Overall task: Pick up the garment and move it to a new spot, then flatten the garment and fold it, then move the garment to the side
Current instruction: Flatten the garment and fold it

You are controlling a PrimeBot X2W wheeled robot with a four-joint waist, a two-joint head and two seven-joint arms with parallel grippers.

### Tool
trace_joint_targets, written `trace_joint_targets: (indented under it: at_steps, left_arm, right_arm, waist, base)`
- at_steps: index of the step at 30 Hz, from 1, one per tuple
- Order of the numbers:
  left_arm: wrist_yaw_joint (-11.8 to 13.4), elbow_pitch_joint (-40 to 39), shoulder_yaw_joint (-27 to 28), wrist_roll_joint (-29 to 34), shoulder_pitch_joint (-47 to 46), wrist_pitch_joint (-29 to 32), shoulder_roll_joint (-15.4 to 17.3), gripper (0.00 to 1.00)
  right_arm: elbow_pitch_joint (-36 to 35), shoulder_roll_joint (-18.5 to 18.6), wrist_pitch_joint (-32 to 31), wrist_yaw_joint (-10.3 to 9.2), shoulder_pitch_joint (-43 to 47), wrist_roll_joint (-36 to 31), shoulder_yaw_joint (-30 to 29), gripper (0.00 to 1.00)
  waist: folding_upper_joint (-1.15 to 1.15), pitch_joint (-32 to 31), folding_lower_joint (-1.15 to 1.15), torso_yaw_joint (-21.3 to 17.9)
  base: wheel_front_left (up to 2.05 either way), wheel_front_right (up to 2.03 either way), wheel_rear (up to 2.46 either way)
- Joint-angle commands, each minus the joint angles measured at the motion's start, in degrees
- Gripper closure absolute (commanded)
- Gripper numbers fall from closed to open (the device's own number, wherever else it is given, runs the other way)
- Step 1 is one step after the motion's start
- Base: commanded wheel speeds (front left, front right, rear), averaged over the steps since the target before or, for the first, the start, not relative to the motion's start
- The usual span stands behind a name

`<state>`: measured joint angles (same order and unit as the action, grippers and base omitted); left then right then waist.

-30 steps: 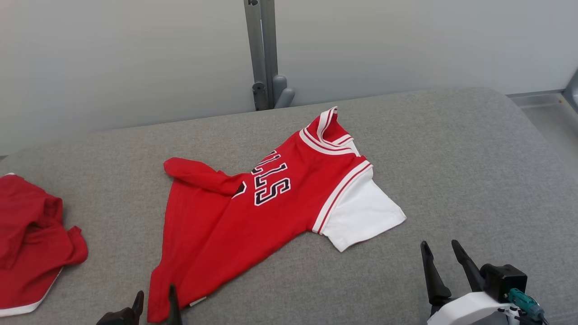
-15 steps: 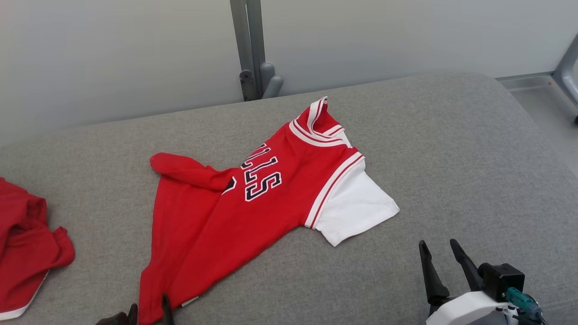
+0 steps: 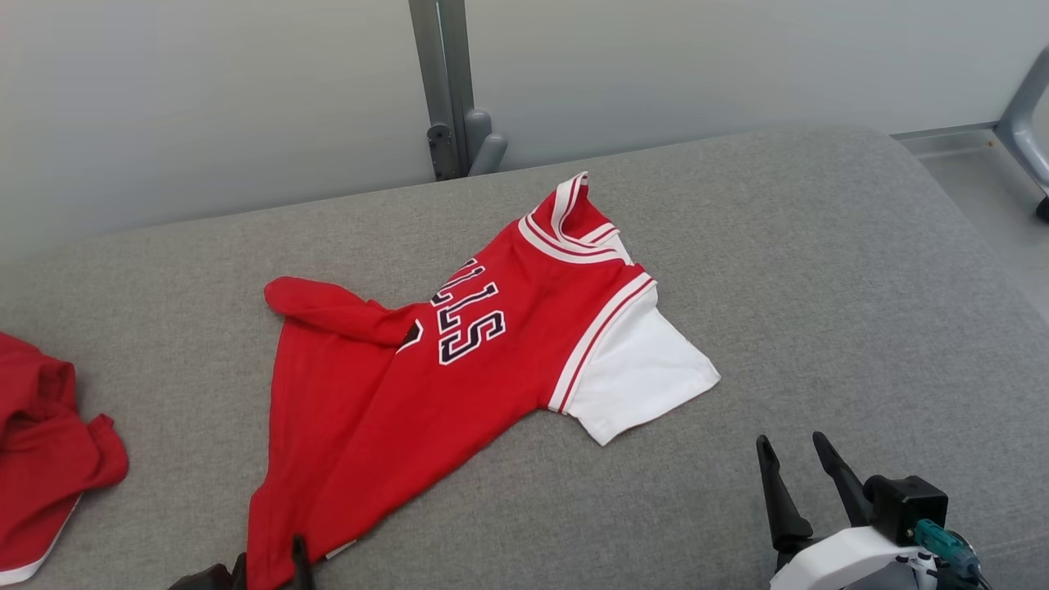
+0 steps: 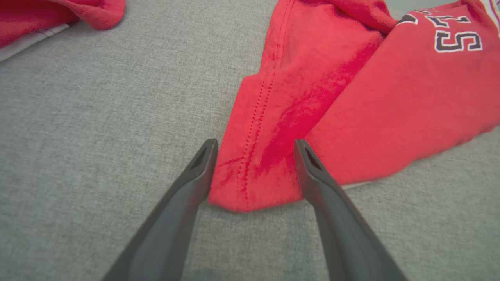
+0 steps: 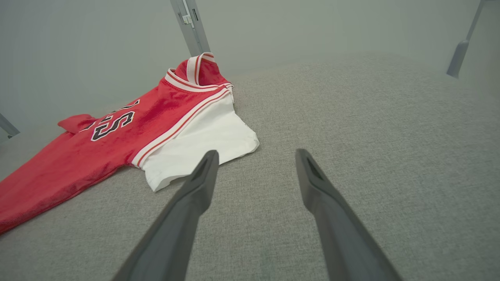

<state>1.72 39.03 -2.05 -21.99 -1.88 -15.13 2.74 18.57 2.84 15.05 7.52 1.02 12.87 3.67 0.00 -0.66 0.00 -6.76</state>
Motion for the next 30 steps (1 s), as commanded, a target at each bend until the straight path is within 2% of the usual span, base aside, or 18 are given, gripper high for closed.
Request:
trace_joint_targets:
  at_steps: [1,3,4,5,7,8,9,10,22,30]
  left_arm:
    - [-0.3,0.1,0.1,-0.3,-0.9,0.0,0.3,0.0]
    - [-0.6,0.0,0.3,0.0,-1.0,0.0,0.3,0.0]
    - [-0.7,-0.3,0.4,0.3,-1.0,0.0,0.3,0.06]
    - [-0.7,-0.5,0.5,0.4,-0.9,0.0,0.3,0.25]
    - [-1.0,-0.7,0.5,0.7,-0.8,0.0,0.3,0.53]
    - [-1.1,-0.7,0.5,0.9,-0.7,0.0,0.3,0.8]
    - [-1.1,-0.7,0.5,0.9,-0.7,0.0,0.3,0.8]
    - [-1.1,-0.8,0.6,1.0,-0.7,0.0,0.3,1.0]
    - [-1.7,-5.6,2.6,1.2,-2.2,0.0,0.3,1.0]
    - [-1.5,-3.4,7.3,3.6,-9.6,0.0,0.4,1.0]
  right_arm:
    - [0.1,0.1,0.2,-0.06,0.2,-0.5,0.1,0.0]
    - [-0.1,0.1,0.2,-0.06,0.2,-0.5,0.1,0.0]
    - [-0.2,0.1,0.2,-0.06,0.2,-0.5,0.1,0.0]
    - [-0.2,0.1,0.2,-0.06,0.2,-0.5,0.1,0.0]
    - [-0.2,0.1,0.2,-0.06,0.4,-0.5,0.1,0.0]
    - [-0.2,0.1,0.2,-0.06,0.4,-0.4,0.2,0.0]
    - [-0.2,0.1,0.2,-0.06,0.4,-0.4,0.2,0.0]
    - [-0.1,0.1,0.2,-0.06,0.4,-0.4,0.2,0.0]
    - [0.5,0.1,0.2,-0.06,-0.2,-0.4,0.5,0.0]
    - [-0.1,0.1,0.2,-0.06,-2.8,0.1,1.1,0.0]
  waist:
    - [0.0,0.0,0.0,-0.1]
    - [0.0,0.1,0.0,-0.1]
    - [0.0,0.2,0.0,-0.1]
    - [0.0,0.2,0.0,-0.1]
    - [0.0,0.2,0.0,0.0]
    - [0.0,0.2,0.0,0.0]
    - [0.0,0.2,0.0,0.0]
    - [0.0,0.3,0.0,0.0]
    - [0.0,2.2,0.0,-0.2]
    - [0.0,7.3,0.0,-0.8]
  base:
    - [0.0,0.0,0.0]
    - [0.0,0.0,0.0]
    - [0.0,0.0,0.0]
    - [0.0,0.0,0.0]
    - [0.0,0.0,0.0]
    - [0.0,0.0,0.0]
    - [0.0,0.0,0.0]
    - [0.0,0.0,0.0]
    - [0.0,0.0,0.0]
    - [0.0,0.0,0.0]
